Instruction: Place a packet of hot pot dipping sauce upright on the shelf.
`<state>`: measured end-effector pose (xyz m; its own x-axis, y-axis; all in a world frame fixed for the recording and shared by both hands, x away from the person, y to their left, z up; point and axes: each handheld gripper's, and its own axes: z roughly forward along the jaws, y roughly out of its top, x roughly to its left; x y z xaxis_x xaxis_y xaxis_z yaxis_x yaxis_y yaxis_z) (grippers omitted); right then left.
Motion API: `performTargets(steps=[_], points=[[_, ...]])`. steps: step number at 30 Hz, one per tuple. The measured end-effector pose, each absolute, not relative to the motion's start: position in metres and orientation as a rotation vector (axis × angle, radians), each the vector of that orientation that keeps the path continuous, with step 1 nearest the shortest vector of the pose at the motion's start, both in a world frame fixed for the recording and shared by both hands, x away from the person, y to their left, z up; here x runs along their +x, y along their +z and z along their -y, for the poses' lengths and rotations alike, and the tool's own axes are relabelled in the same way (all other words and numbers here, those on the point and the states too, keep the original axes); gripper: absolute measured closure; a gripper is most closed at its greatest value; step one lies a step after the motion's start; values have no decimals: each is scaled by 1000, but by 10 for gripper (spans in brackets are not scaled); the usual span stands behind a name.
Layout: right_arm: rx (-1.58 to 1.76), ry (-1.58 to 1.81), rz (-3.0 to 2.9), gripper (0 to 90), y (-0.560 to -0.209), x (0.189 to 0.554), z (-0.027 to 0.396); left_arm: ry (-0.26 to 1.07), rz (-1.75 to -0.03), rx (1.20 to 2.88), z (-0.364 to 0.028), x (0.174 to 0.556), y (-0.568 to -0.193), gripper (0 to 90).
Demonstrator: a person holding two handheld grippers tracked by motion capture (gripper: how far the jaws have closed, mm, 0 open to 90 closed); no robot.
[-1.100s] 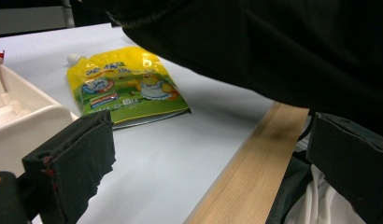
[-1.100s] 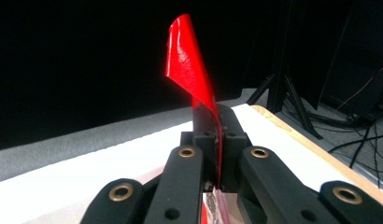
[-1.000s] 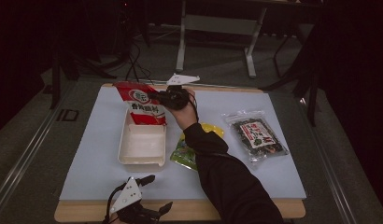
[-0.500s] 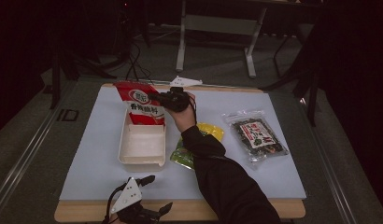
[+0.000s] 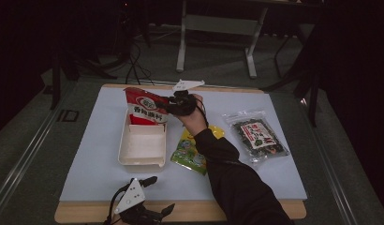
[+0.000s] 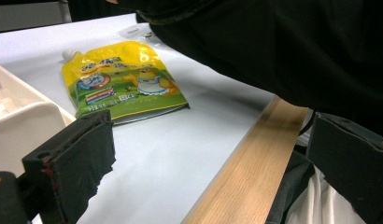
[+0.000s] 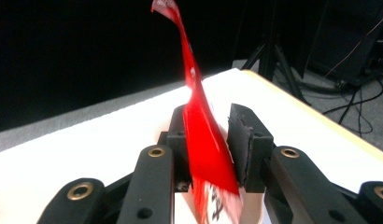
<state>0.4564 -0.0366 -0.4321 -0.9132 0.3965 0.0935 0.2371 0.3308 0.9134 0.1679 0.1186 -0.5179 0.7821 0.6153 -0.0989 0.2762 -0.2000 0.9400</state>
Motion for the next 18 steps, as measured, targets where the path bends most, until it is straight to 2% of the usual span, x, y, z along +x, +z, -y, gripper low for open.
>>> performTargets(steps=[12, 18], points=[[614, 1550, -2445, 615, -431, 444, 71, 352, -676, 1794, -115, 171, -519, 23], [632, 1513, -2441, 631, -425, 441, 93, 343, -680, 1795, -113, 173, -520, 23]])
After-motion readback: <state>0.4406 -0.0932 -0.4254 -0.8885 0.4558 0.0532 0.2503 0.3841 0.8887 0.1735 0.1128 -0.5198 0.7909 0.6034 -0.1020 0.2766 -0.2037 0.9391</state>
